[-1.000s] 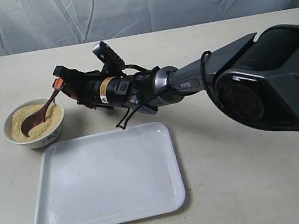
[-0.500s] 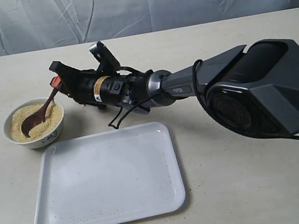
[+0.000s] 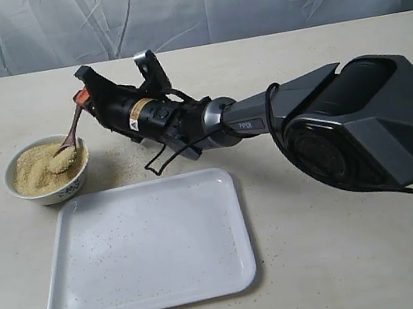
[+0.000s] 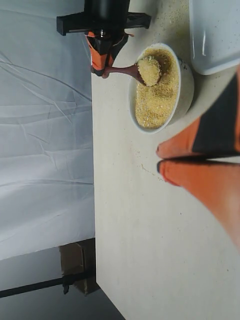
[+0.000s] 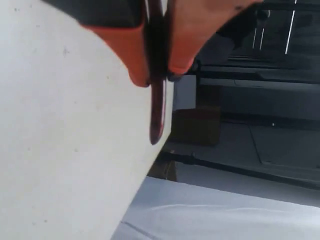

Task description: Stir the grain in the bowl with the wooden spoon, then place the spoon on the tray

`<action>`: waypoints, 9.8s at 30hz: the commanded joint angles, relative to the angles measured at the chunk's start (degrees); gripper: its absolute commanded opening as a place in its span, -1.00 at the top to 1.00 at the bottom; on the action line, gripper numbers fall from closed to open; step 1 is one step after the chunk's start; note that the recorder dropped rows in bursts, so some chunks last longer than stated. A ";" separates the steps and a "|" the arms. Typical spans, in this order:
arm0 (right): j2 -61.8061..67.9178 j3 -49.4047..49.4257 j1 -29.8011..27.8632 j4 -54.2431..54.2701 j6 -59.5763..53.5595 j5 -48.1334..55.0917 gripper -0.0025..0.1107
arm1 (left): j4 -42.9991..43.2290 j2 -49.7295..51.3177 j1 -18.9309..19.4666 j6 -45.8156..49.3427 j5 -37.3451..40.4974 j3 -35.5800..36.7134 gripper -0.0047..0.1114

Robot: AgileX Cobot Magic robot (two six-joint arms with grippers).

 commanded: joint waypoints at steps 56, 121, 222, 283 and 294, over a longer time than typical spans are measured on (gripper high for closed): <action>-3.69 -1.08 11.20 -2.13 -66.95 -17.27 0.97 | -0.20 -0.29 0.05 -0.17 -0.26 0.28 0.91; -3.23 -1.08 12.35 11.75 -79.47 -3.71 0.97 | -0.20 -0.29 0.05 -0.17 -0.26 0.28 0.91; -46.66 28.75 -3.05 20.81 -83.29 88.33 0.95 | -0.20 -0.29 0.05 -0.17 -0.36 0.28 0.91; -131.30 78.88 -31.89 16.50 -79.12 70.50 0.95 | -0.20 -0.29 0.05 -0.17 -0.22 0.28 0.91; -143.59 93.55 -33.51 17.45 -78.82 62.75 0.95 | -0.20 -0.29 0.05 -0.17 -0.22 0.28 0.91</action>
